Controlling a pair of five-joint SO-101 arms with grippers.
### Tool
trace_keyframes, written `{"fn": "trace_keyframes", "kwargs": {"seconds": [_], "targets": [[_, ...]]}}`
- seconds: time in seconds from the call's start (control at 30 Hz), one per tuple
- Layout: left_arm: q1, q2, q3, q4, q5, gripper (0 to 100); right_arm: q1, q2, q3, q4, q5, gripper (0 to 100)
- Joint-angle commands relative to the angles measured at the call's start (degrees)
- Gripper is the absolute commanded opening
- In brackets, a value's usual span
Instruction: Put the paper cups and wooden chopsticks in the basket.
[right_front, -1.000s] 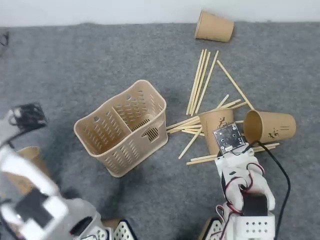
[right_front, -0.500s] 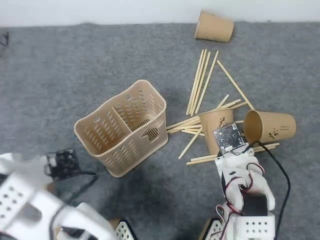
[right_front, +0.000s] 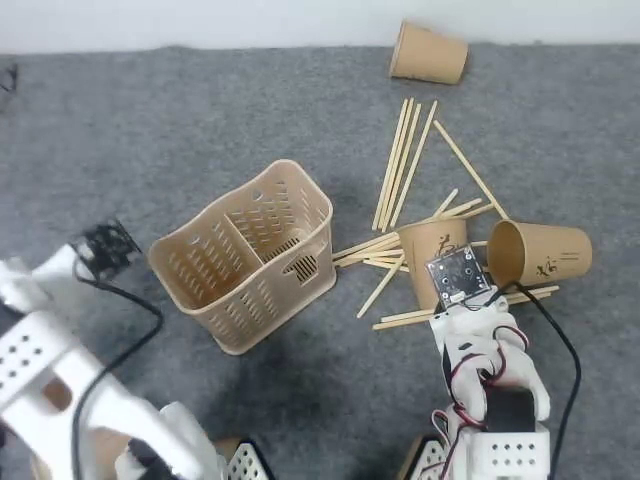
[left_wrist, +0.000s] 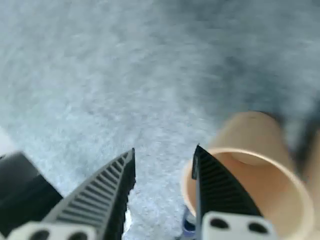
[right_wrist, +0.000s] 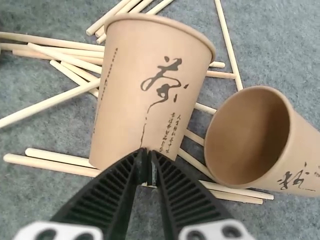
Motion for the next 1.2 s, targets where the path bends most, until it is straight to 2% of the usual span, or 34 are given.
{"fn": "trace_keyframes", "kwargs": {"seconds": [0.0, 0.1, 0.33, 0.5, 0.63, 0.73, 0.87, 1.17], "targets": [[0.4, 2.2, -0.8, -0.4, -2.7, 19, 0.1, 0.2, -0.2, -0.4, -0.1, 0.8], [0.4, 3.2, -1.1, 3.3, -11.0, 19, 0.1, 0.2, -0.2, -0.4, -0.1, 0.8], [0.4, 3.1, -2.2, 4.1, -12.4, 19, 0.1, 0.2, -0.2, -0.4, -0.1, 0.8], [0.4, 3.6, -16.0, 16.2, -13.3, 19, 0.1, 0.2, -0.1, -0.5, -0.1, 0.8], [-2.4, 3.6, -19.6, 23.9, -22.2, 19, 0.1, 0.2, -0.1, -0.5, -0.1, 0.8], [-4.7, 3.7, -16.6, 22.7, -27.5, 19, 0.1, 0.2, -0.1, -0.4, -0.1, 0.8], [-5.8, 3.7, -11.2, 16.6, -30.3, 19, 0.1, 0.2, -0.1, -0.3, -0.1, 0.8], [-4.5, 3.7, -2.7, 10.1, -32.5, 19, 0.1, 0.2, 0.2, -0.5, -0.1, 0.8]]}}
